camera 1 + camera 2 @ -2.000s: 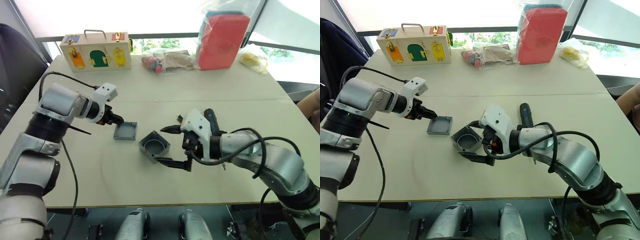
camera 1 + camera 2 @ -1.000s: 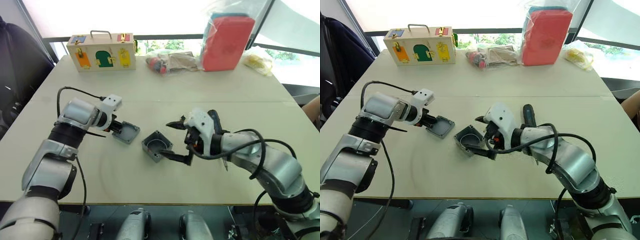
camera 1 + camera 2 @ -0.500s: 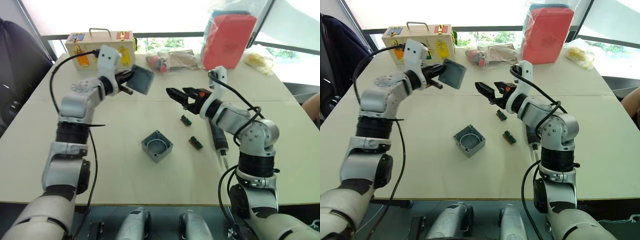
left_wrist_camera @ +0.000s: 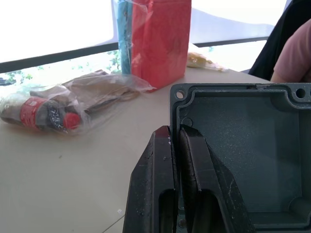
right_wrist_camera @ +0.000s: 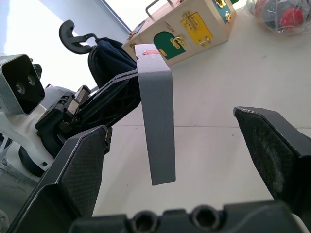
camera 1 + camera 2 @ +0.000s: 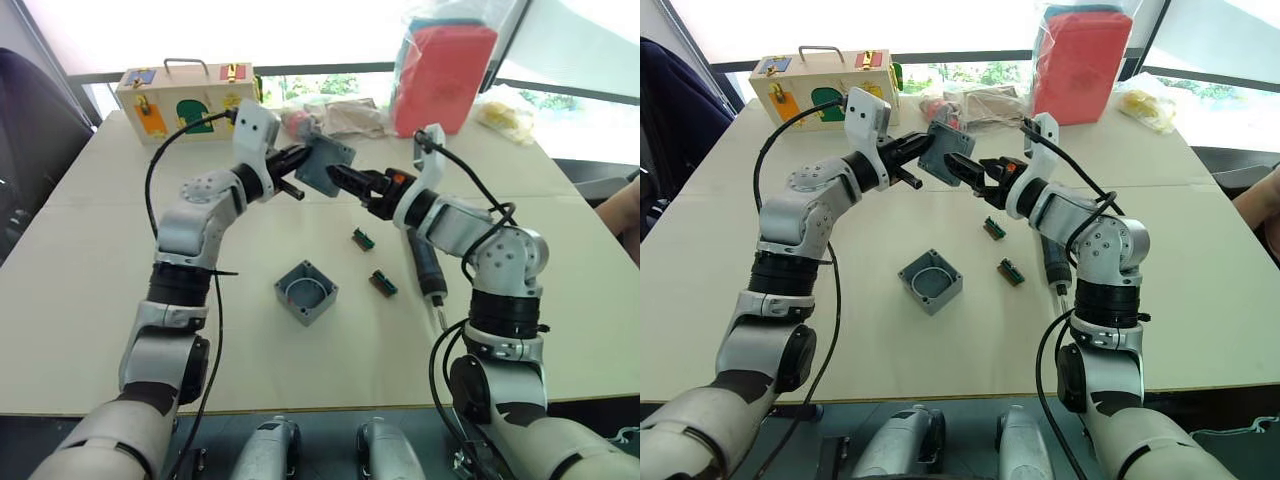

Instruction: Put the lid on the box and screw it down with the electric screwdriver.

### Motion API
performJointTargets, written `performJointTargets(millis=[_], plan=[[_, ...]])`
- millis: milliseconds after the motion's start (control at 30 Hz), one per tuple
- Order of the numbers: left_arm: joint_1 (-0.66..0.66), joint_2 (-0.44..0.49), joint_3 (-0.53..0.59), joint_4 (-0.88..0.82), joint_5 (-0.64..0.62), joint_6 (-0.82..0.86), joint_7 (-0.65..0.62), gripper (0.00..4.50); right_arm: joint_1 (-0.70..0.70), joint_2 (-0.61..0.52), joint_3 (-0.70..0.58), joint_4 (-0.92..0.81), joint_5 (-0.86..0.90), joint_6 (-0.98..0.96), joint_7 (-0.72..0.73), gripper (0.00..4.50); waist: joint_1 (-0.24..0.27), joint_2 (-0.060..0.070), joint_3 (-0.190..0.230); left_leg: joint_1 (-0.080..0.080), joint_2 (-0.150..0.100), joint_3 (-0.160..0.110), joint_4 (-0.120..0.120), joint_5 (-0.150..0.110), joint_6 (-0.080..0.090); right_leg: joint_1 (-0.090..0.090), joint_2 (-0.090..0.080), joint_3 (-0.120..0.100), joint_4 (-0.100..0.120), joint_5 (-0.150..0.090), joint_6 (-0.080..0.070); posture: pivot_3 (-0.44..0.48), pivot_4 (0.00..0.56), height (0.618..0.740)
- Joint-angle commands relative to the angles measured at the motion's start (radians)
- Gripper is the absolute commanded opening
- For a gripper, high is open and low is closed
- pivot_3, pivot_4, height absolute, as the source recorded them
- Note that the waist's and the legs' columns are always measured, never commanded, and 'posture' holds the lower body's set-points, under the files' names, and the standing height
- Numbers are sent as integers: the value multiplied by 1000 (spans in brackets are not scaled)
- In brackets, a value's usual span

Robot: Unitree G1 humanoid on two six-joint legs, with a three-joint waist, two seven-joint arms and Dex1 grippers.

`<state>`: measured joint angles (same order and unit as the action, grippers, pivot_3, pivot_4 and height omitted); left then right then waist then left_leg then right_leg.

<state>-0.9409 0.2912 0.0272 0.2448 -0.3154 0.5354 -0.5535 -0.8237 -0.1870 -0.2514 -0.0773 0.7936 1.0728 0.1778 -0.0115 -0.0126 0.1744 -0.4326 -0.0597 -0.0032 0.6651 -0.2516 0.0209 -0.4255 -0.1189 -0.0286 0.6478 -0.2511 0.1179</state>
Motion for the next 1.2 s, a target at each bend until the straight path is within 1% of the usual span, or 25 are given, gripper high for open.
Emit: performJointTargets(millis=[33, 100, 133, 167, 200, 267, 300, 333, 367, 400, 467, 533, 567, 600, 633, 667, 733, 800, 900, 933, 967, 1033, 1067, 1100, 1200], plan=[[-19, -6, 32, -50, -32, -1, -1, 0, -3, -2, -10, -44, 18, -11, -2, 3574, 0, 0, 0, 0, 0, 0, 0, 0, 0, 0, 0, 0, 0, 0, 0, 0, 150, 740], [-21, -5, 35, -48, -37, 2, 0, 0, 1, 0, -7, -48, 18, -13, -2, 3083, -2, 0, 0, 0, 0, 0, 0, 0, 0, 0, 0, 0, 0, 0, 0, 0, 150, 740], [-23, -6, 36, -45, -40, 3, 1, 0, 1, 3, -6, -49, 19, -13, -2, 2742, -2, 0, 0, 0, 0, 0, 0, 0, 0, 0, 0, 0, 0, 0, 0, 0, 150, 740], [-25, -6, 37, -44, -44, 4, 1, 0, 2, 5, -5, -50, 20, -14, -3, 2577, -2, 0, 0, 0, 0, 0, 0, 0, 0, 0, 0, 0, 0, 0, 0, 0, 150, 740], [-28, -6, 40, -40, -49, 8, 2, 0, 2, 7, -4, -51, 20, -15, -2, 2047, -2, 0, 0, 0, 0, 0, 0, 0, 0, 0, 0, 0, 0, 0, 0, 0, 150, 740], [-32, -5, 43, -35, -55, 10, 2, 0, 2, 11, -4, -50, 23, -18, -3, 1339, -3, 0, 0, 0, 0, 0, 0, 0, 0, 0, 0, 0, 0, 0, 0, 0, 150, 740], [-32, -4, 48, -34, -59, 14, 4, 0, 3, 13, -5, -53, 25, -18, -5, 856, -2, 0, 0, 0, 0, 0, 0, 0, 0, 0, 0, 0, 0, 0, 0, 0, 150, 740], [-30, -2, 50, -34, -61, 16, 3, 0, 5, 14, -7, -55, 28, -18, -6, 583, -2, 0, 0, 0, 0, 0, 0, 0, 0, 0, 0, 0, 0, 0, 0, 0, 150, 740], [-26, 1, 52, -37, -63, 20, 2, 0, 8, 12, -5, -60, 31, -19, -3, 171, -1, 0, 0, 0, 0, 0, 0, 0, 0, 0, 0, 0, 0, 0, 0, 0, 150, 740], [-23, 2, 53, -39, -64, 22, 2, 0, 10, 11, -4, -64, 32, -20, -1, 162, -1, 0, 0, 0, 0, 0, 0, 0, 0, 0, 0, 0, 0, 0, 0, 0, 150, 740], [-14, 11, 55, -48, -74, 38, -7, 660, 10, 12, -5, -67, 35, -25, -1, 162, -1, 0, 0, 0, 0, 0, 0, 0, 0, 0, 0, 0, 0, 0, 0, 0, 150, 740], [-11, 20, 68, -52, -86, 45, -12, 1190, 10, 12, -4, -69, 32, -34, 1, 162, -3, 0, 0, 0, 0, 0, 0, 0, 0, 0, 0, 0, 0, 0, 0, 0, 150, 740], [-11, 22, 72, -52, -90, 46, -12, 1669, 10, 11, -3, -71, 31, -37, 3, 162, -3, 0, 0, 0, 0, 0, 0, 0, 0, 0, 0, 0, 0, 0, 0, 0, 150, 740], [-11, 41, 89, -55, -107, 67, -22, 1951, 13, 7, 4, -77, 23, -47, 7, 162, -3, 0, 0, 0, 0, 0, 0, 0, 0, 0, 0, 0, 0, 0, 0, 0, 150, 740], [-13, 62, 108, -59, -129, 97, -36, 2468, 16, 2, 13, -84, 11, -62, 11, 162, -3, 0, 0, 0, 0, 0, 0, 0, 0, 0, 0, 0, 0, 0, 0, 0, 150, 740], [-18, 95, 132, -70, -165, 143, -60, 2709, 25, -5, 21, -103, -9, -89, 14, 162, -5, 0, 0, 0, 0, 0, 0, 0, 0, 0, 0, 0, 0, 0, 0, 0, 150, 740], [-30, 146, 171, -96, -227, 223, -89, 3536, 50, -22, 21, -151, -34, -136, 15, 162, -6, 0, 0, 0, 0, 0, 0, 0, 0, -1, 0, 0, 0, 0, 0, 0, 150, 740], [-52, 223, 217, -119, -298, 326, -126, 3536, 111, -85, 33, -260, -80, -185, 35, 162, -5, 0, 0, 0, 0, 0, -1, 0, 0, -1, 1, 0, 0, 0, 0, 0, 150, 740], [-65, 311, 246, -106, -340, 407, -157, 3536, 202, -235, 154, -412, -224, -273, 95, 162, -1, 0, 0, -1, 0, -1, -1, 0, 0, -1, 0, 0, 0, 0, 0, 0, 150, 740], [-66, 330, 245, -87, -339, 417, -162, 3248, 231, -296, 217, -451, -310, -336, 115, 162, -1, 0, 0, -1, -1, -1, 0, 0, 1, -1, 0, 0, -1, 0, 0, 0, 150, 740], [-66, 340, 244, -75, -339, 424, -164, 2985, 249, -335, 258, -473, -369, -382, 127, 162, -1, 0, 0, -1, -1, -1, 1, 0, 1, 0, 0, 0, -1, 0, 0, 0, 150, 740], [-49, 359, 213, -59, -328, 431, -200, 2370, 311, -444, 384, -503, -594, -599, 154, 162, 1, 0, 0, 0, -1, -1, 1, 0, 1, 0, 0, 0, -1, 0, 0, 0, 150, 740], [-41, 361, 199, -57, -327, 436, -218, 1849, 340, -483, 438, -502, -692, -690, 161, 162, 0, 0, 0, 0, -1, -1, 1, 0, 1, 1, 0, 0, -1, -1, 1, 0, 150, 740], [-31, 360, 184, -56, -328, 438, -238, 1508, 370, -527, 501, -491, -808, -790, 159, 162, 0, 0, 0, 0, 0, -1, 1, 0, 0, 1, 0, -1, -1, -1, 1, 0, 150, 740], [-27, 343, 153, -31, -317, 419, -268, 188, 434, -592, 632, -434, -1068, -996, 141, 162, -2, -1, 0, 0, -1, 0, 1, 0, 0, 1, 1, 0, -1, -1, 1, 0, 150, 740]])
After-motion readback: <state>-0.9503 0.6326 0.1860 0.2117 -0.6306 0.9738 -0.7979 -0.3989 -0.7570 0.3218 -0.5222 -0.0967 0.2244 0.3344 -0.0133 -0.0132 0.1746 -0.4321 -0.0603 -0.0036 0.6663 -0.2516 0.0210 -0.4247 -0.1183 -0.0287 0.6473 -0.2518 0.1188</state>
